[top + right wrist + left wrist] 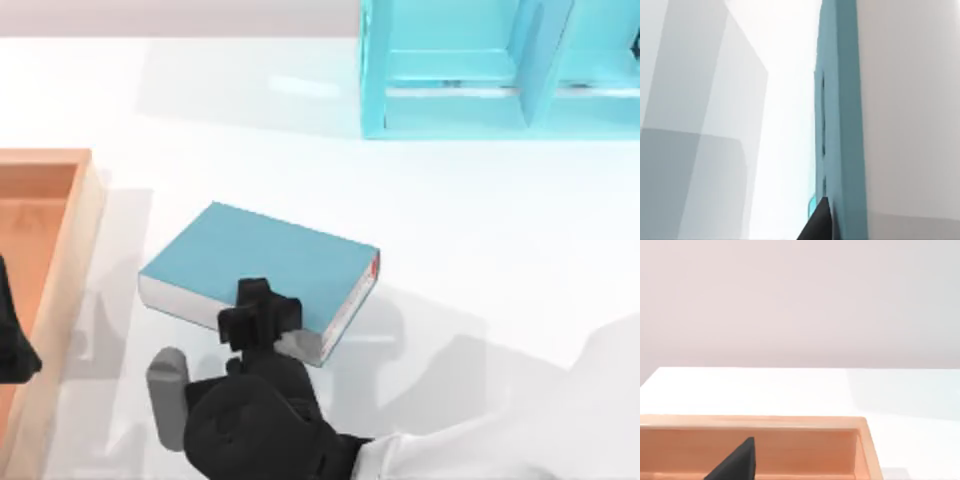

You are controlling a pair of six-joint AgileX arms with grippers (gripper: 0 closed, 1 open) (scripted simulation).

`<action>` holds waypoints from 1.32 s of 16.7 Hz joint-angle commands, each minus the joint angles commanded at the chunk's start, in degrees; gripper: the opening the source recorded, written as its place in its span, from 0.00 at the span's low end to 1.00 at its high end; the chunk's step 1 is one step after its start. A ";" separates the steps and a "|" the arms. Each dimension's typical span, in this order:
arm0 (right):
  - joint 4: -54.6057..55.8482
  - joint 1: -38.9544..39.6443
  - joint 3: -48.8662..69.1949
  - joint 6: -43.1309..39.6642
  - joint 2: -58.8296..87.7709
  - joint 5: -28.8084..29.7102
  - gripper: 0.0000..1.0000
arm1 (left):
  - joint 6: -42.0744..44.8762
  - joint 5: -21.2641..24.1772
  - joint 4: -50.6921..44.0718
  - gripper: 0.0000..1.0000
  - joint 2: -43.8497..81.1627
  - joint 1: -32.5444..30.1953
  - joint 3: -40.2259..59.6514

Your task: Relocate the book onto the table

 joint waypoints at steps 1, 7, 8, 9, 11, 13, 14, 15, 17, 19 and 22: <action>0.00 0.00 0.00 0.00 0.00 0.00 0.23 | 0.00 0.00 0.00 1.00 0.00 0.00 0.00; 0.00 0.00 0.00 0.00 0.00 0.00 0.68 | 0.00 0.00 0.00 1.00 0.00 0.00 0.00; 0.00 0.00 0.00 0.00 0.00 0.00 0.75 | 0.00 0.00 0.00 1.00 0.00 0.00 0.00; 0.00 0.00 0.00 0.00 0.00 0.00 0.83 | 0.00 0.00 0.00 1.00 0.00 0.00 0.00; 0.00 0.00 0.00 0.00 0.00 0.00 0.98 | 0.00 0.00 0.00 1.00 0.00 0.00 0.00; 0.00 0.00 0.00 0.00 0.00 0.00 1.00 | 0.00 0.00 0.00 1.00 0.00 0.00 0.00; 0.00 0.00 0.00 0.00 0.00 0.00 1.00 | 0.00 0.00 0.00 1.00 0.00 0.00 0.00; 0.00 0.00 0.00 0.00 0.00 0.00 1.00 | 0.00 0.00 0.00 1.00 0.00 0.00 0.00; 0.00 0.00 0.00 0.00 0.00 0.00 1.00 | 0.00 0.00 0.00 1.00 0.00 0.00 0.00; 0.00 0.00 0.00 0.00 0.00 0.00 1.00 | 0.00 0.00 0.00 1.00 0.00 0.00 0.00; -0.82 0.60 0.12 0.88 -0.05 0.47 1.00 | 0.00 0.00 0.00 1.00 0.00 0.00 0.00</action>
